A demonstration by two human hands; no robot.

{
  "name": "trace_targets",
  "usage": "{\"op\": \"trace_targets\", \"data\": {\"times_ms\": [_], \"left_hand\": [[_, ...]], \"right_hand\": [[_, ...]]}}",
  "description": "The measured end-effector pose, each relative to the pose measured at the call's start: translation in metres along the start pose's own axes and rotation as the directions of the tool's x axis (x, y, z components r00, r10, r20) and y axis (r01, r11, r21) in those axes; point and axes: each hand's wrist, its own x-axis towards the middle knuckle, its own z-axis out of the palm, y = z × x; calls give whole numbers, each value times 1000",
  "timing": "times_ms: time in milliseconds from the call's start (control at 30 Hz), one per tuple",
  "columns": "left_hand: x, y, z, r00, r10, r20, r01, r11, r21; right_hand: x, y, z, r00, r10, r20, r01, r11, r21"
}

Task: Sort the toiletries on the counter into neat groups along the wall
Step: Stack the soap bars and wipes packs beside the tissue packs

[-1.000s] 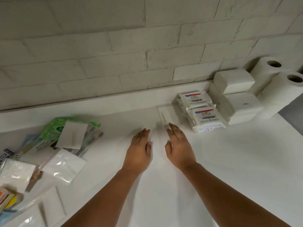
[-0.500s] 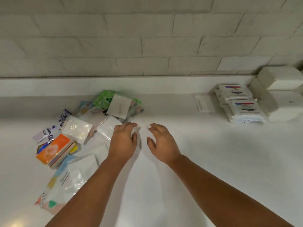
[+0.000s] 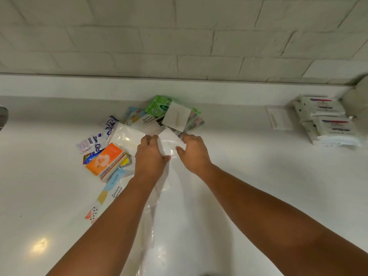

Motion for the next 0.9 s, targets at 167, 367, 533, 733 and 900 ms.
{"op": "trace_targets", "data": {"times_ms": [167, 367, 533, 733, 900], "left_hand": [[-5, 0, 0, 1000, 6, 18, -4, 995, -104], [-13, 8, 7, 998, 47, -40, -54, 979, -197], [-25, 25, 16, 991, 21, -131, -69, 926, -370], [-28, 56, 30, 994, -101, -31, 71, 862, -502], [-33, 85, 45, 1000, -19, -21, 10, 933, -360]], "right_hand": [[4, 2, 1, 994, 101, 45, -106, 987, 125], [-11, 16, -5, 989, 139, 42, -145, 975, 172], [-26, 34, -19, 974, 225, 2, -213, 919, 332], [-39, 61, -47, 947, 318, 36, -287, 793, 538], [-52, 83, -72, 928, 355, 117, -339, 669, 662]]}}
